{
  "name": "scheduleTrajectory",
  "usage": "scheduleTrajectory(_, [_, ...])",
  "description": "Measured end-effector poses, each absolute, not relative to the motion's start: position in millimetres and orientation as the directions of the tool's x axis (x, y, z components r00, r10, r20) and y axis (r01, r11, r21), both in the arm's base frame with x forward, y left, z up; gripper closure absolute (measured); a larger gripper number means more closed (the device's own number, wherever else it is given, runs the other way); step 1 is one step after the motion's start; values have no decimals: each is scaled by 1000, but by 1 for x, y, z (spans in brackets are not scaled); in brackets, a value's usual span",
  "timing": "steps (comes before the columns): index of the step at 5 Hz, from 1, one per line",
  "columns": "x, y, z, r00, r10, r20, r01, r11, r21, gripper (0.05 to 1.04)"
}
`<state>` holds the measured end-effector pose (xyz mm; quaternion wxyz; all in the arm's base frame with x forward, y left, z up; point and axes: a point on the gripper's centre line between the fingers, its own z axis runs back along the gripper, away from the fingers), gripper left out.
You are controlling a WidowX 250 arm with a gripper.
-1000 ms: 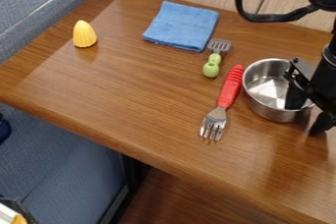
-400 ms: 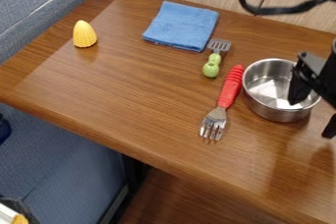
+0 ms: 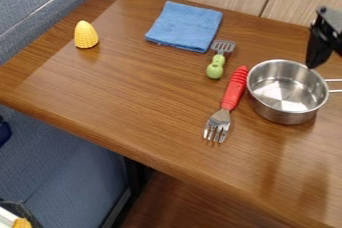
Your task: Moved the silver pot to right side of red fork
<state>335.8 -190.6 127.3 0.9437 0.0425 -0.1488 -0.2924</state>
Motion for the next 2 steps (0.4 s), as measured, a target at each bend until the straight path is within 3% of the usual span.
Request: scheduleTrajectory(2, [336,-190,129,783,-565,260,539,825,169,83])
